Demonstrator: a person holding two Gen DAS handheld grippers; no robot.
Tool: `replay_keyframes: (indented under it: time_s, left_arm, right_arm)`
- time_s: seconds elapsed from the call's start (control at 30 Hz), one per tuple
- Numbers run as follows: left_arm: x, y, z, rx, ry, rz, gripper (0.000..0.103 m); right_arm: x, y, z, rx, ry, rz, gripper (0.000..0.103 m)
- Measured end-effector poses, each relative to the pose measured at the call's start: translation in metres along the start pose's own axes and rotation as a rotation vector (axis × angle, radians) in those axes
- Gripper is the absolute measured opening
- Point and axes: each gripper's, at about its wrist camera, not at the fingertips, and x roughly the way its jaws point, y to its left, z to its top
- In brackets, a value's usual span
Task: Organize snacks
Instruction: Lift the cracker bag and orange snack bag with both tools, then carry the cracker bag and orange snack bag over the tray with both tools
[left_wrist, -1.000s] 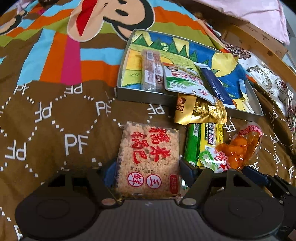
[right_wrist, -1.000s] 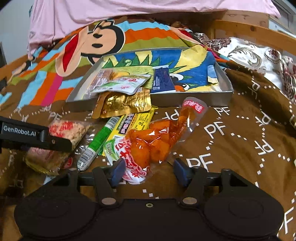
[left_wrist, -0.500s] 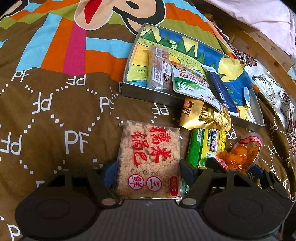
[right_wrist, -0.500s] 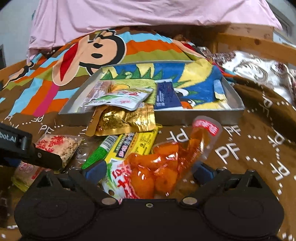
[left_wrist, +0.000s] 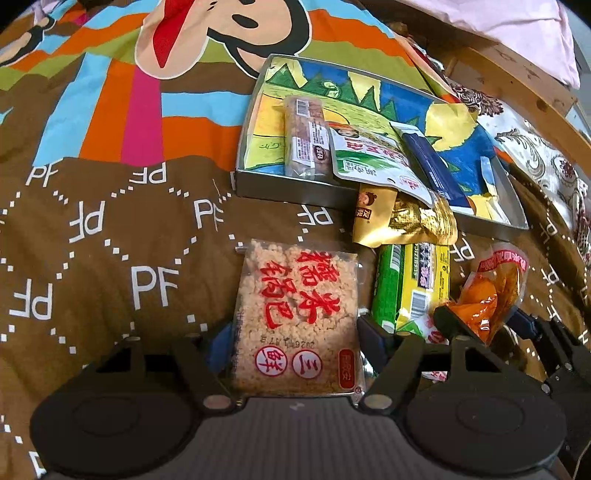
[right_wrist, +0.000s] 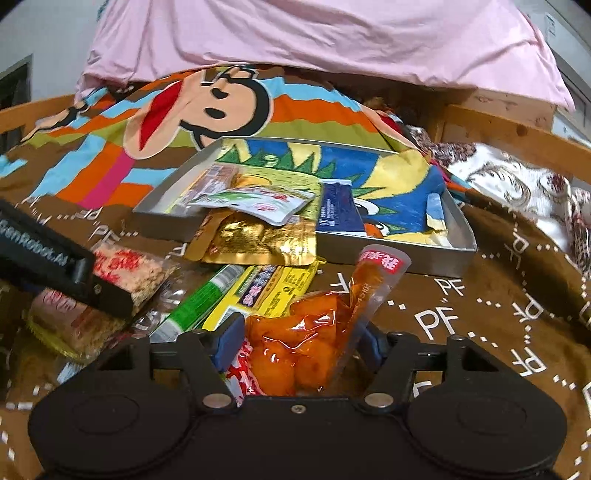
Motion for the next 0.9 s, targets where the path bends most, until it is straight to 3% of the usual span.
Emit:
replay_keyframes:
  time_s: [0.53,0.9]
  left_arm:
    - [-0.015,0.006,-0.009,-0.056,-0.017,-0.008,0.072]
    - [-0.028,0.004,-0.002,-0.087,-0.112,-0.027,0.072]
  right_arm:
    - [-0.025,0.026,-0.009,-0.246,-0.092,-0.025,0.063]
    - [-0.035,0.047,-0.011,-0.413,-0.211,-0.051,0.063]
